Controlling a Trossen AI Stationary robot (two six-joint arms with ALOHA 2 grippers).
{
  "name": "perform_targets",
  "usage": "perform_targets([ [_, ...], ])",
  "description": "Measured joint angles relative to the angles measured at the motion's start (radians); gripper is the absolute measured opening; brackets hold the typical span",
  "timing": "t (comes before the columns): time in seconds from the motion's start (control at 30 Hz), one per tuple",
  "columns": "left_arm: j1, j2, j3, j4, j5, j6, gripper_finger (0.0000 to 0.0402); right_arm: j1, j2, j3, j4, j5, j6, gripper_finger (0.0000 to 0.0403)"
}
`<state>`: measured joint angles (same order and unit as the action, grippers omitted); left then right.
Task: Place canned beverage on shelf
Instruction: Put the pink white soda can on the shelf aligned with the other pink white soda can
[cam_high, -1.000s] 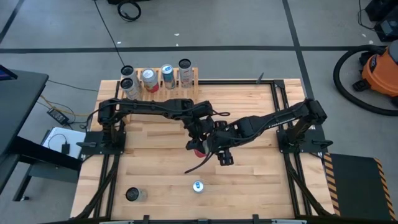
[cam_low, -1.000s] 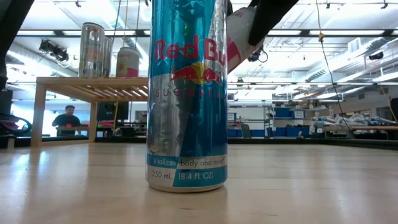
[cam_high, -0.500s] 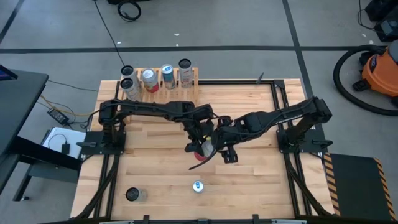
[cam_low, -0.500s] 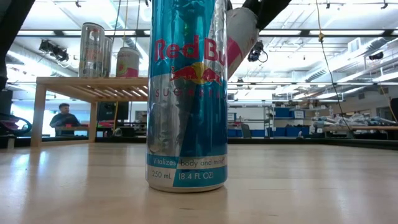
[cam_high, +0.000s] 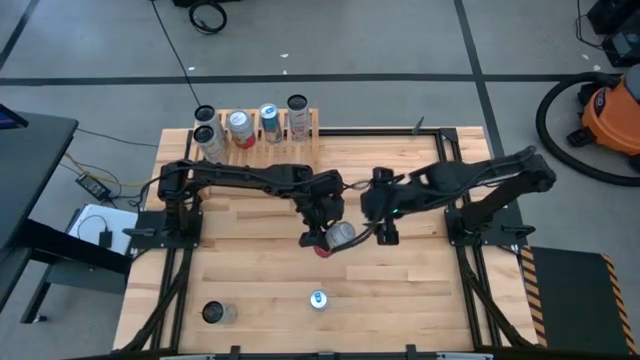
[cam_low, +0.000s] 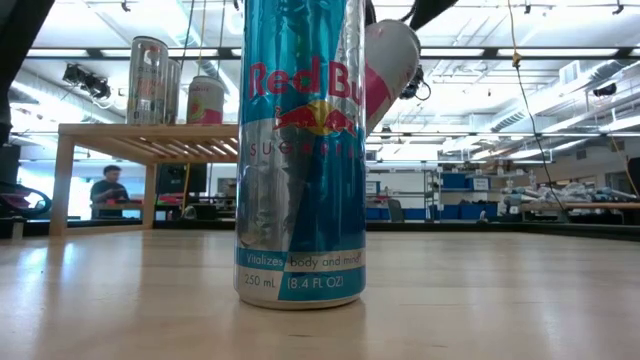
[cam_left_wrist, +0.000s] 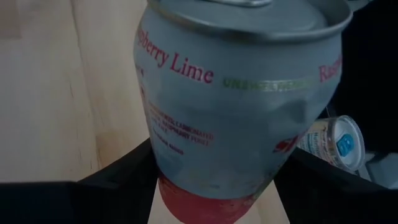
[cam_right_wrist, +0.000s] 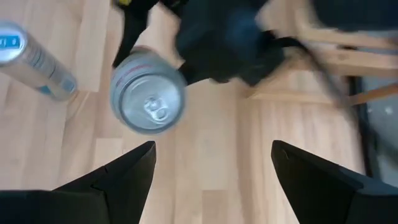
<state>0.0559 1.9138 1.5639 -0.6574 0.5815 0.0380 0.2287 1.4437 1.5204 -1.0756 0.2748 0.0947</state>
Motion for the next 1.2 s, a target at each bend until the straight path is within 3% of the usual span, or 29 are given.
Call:
perform_targets([
  [0.23, -0.018, -0.061, 0.002, 0.007, -0.099, -0.027, 0.027, 0.0, -0.099, 0.0, -0.001, 0.056, 0.0, 0.0329],
  [0.43, -0.052, -0.101, 0.003, -0.017, -0.304, -0.031, 0.027, -0.001, -0.14, 0.0, -0.004, 0.085, -0.034, 0.0329],
  [0.77, -0.073, -0.181, 0.003, -0.012, -0.471, -0.176, 0.027, -0.001, -0.163, -0.001, -0.004, 0.129, -0.095, 0.0329],
  [0.97, -0.089, -0.253, 0.003, -0.066, -0.555, -0.245, 0.027, -0.001, -0.163, -0.001, -0.006, 0.128, -0.099, 0.0329],
  [1.2, -0.095, -0.377, 0.003, -0.186, -0.734, -0.285, 0.027, -0.001, -0.163, -0.002, -0.009, 0.124, -0.099, 0.0329],
])
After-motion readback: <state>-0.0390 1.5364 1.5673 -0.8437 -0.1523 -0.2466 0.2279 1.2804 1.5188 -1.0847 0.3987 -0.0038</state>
